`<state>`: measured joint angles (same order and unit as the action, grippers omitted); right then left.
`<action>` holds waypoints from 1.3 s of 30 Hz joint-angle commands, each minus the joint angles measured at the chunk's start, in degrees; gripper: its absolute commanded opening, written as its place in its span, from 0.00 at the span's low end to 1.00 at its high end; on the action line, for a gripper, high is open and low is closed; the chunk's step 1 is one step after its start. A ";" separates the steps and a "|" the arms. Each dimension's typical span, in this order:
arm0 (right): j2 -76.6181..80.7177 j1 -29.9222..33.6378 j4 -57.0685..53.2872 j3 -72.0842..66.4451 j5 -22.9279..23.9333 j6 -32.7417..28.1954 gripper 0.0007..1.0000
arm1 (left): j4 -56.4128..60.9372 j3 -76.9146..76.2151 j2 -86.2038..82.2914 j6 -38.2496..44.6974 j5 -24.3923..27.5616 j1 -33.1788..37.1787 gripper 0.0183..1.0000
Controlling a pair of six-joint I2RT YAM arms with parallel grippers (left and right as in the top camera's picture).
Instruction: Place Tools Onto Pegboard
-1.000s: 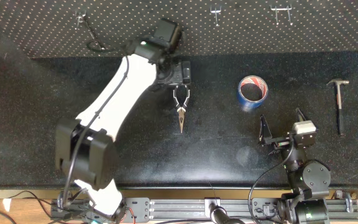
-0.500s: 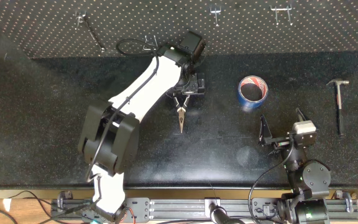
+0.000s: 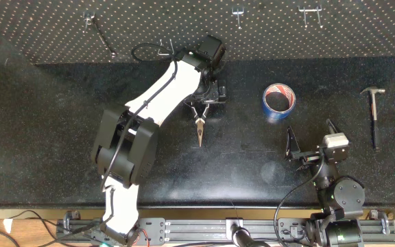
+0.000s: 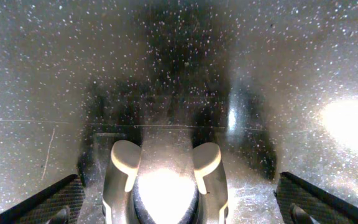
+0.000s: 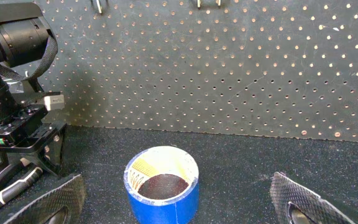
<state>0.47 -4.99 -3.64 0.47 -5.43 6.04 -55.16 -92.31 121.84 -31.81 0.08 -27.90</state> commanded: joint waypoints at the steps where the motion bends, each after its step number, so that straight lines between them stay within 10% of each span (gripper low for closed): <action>1: -0.42 -0.42 -0.15 -0.24 0.28 0.81 0.98 | -0.13 -0.85 1.40 -0.28 0.26 0.31 1.00; 20: -0.42 -0.42 -0.15 -0.24 0.28 0.81 0.97 | -0.59 -0.85 2.29 -0.33 -2.43 0.13 1.00; 26: -0.42 -0.42 -0.15 -0.24 0.28 0.81 0.98 | -1.22 -0.85 2.29 -0.35 -1.75 0.13 0.62; 39: -0.42 -0.42 -0.15 -0.24 0.28 0.81 0.98 | -1.64 -0.85 2.29 -0.33 -0.92 0.13 0.36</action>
<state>0.47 -4.99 -3.64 0.47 -5.43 6.04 -56.18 -92.40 122.26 -32.01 -1.48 -27.90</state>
